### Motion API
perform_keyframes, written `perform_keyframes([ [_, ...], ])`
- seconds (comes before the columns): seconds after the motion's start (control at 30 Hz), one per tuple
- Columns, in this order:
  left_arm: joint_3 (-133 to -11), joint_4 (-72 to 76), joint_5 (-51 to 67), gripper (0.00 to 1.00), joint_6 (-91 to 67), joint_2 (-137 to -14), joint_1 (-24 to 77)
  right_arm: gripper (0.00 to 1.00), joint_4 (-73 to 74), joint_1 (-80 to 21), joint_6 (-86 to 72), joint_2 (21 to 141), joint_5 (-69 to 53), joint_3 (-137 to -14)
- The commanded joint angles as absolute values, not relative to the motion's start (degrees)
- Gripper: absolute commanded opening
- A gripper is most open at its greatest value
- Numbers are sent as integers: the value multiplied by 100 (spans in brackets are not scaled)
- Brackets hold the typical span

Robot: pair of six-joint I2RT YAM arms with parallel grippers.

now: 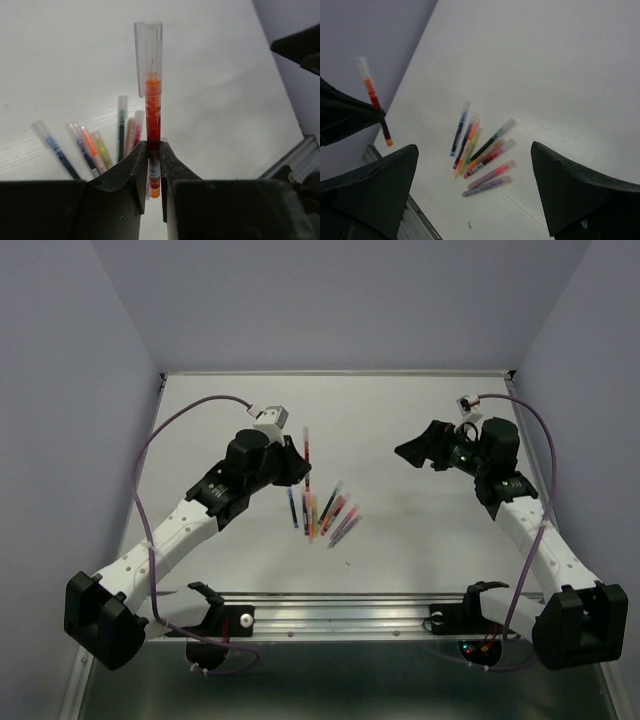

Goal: Open the pen caps

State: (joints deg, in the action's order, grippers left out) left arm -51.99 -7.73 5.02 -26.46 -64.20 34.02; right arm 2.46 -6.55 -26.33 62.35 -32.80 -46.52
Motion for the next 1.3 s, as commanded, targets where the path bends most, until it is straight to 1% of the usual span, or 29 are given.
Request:
perform_keyframes([
  [0.0,-5019,316,1819,0,-2031,-6311,3682,100,-1291,-1036,-3094,6179,-4834,-4711],
  [0.1,-5053,763,2153,0,-1986,-6345,3858,100,-1336,-1449,-3006,6240,-4624,-4948],
  [0.17,-5115,852,2180,0,-2039,-6398,3964,100,-1336,-1844,-2988,6319,-4230,-5106],
  [0.33,-5238,896,2180,0,-2092,-6565,4043,100,-1459,-2311,-3067,6609,-3622,-5326],
  [0.43,-5238,940,2162,0,-2144,-6644,4122,95,-1520,-2470,-3041,6793,-3235,-5467],
  [0.47,-5230,958,2153,0,-2153,-6662,4131,92,-1581,-2539,-3032,6829,-3165,-5502],
  [0.5,-5229,958,2136,0,-2162,-6680,4166,88,-1599,-2592,-3032,6864,-3129,-5528],
  [0.6,-5238,967,2057,0,-2206,-6724,4192,79,-1617,-2645,-3059,7039,-3085,-5651],
  [0.77,-5273,1002,2039,0,-2259,-6741,4219,67,-1591,-2707,-3111,7172,-3032,-5704],
  [0.8,-5282,1002,2039,0,-2250,-6750,4227,62,-1600,-2707,-3120,7181,-2997,-5704],
  [0.93,-5361,993,2030,0,-2250,-6890,4245,56,-1600,-2760,-3138,7233,-2979,-5748],
  [1.0,-5431,932,2013,0,-2206,-6960,4254,49,-1582,-2760,-3164,7233,-2988,-5766],
  [1.07,-5484,888,1969,0,-2197,-6979,4254,47,-1556,-2760,-3199,7251,-2988,-5774],
  [1.1,-5502,870,1943,0,-2197,-6979,4254,43,-1538,-2760,-3225,7242,-2997,-5774],
  [1.27,-5598,861,1881,0,-2197,-6987,4254,39,-1459,-2760,-3313,7321,-3041,-5827],
])
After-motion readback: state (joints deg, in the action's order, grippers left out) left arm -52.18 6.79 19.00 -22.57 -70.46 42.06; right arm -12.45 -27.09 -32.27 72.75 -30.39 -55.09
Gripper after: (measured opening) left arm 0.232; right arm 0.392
